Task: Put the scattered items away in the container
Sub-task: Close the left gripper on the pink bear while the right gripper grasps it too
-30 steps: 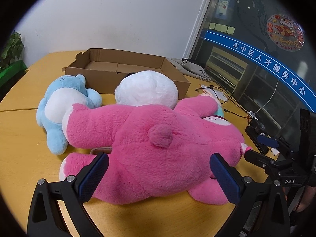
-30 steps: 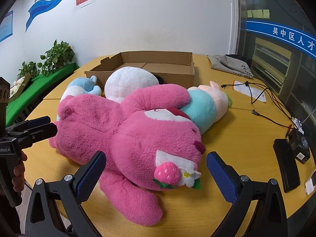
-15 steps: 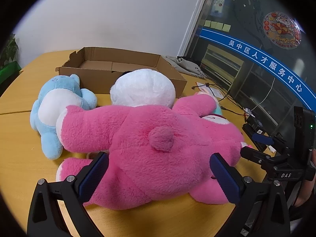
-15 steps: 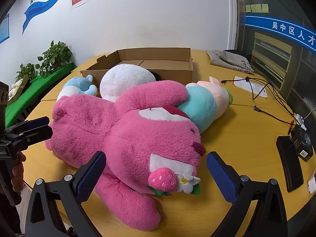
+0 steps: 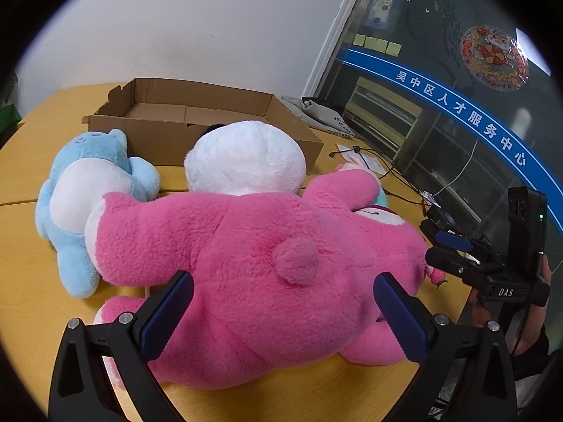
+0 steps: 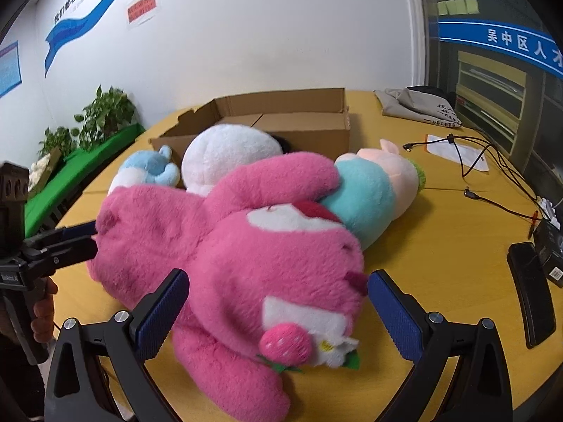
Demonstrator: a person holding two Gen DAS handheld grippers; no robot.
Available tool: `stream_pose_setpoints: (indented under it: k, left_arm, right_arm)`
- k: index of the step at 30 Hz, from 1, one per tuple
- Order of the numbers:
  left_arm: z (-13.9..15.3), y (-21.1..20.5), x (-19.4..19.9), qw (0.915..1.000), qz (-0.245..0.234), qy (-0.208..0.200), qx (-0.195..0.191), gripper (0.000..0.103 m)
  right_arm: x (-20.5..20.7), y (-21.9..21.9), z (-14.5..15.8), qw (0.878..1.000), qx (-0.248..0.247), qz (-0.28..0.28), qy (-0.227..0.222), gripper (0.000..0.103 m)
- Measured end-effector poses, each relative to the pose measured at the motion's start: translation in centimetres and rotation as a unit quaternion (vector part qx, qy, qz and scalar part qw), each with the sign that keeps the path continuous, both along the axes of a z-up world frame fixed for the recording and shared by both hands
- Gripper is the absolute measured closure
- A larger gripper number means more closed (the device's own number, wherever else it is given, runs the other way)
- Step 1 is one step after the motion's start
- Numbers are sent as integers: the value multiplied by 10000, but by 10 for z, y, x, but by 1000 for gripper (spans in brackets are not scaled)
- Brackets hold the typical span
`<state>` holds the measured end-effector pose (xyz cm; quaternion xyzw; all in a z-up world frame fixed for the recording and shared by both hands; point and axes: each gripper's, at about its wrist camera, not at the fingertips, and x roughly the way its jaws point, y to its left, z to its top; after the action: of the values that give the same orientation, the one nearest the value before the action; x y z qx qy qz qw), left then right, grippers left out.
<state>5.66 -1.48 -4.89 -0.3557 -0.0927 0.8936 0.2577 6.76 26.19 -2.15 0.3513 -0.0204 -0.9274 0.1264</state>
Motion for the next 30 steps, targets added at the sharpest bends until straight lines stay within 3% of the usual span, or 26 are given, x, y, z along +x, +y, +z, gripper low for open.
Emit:
stream_pose_setpoints:
  k: [4,10,13,18,23,28,30]
  left_arm:
    - [-8,-3,-15,9994,-252,-178,182,1]
    - [-34,-1,-34,9967,-486,-552,333,1]
    - [-33,3,-33,9967,-579,-529,208,2]
    - [-34,1,-35,9961,-586,-622,239,17]
    - [-32,2,-28,9968,-517,-598,134,37]
    - [-26,-5,-14,9969,-443,-606,249,49]
    - [-22,-9,-5,9969,-414,-591,310,51]
  right_arm:
    - [-13,13,-6,9992,-367,38,-181,0]
    - [-31,13,-43,9963,-527,190,-658,0]
    - [-39,22,-51,9941,-826,234,-658,0]
    - [-43,25,-56,9952,-736,376,-533,0]
    - [-46,23,-70,9898,-1069,432,-836,0]
    - [-25,11,-55,9939,-899,451,-451,23]
    - [-16,10,-46,9940,-923,484,-329,27]
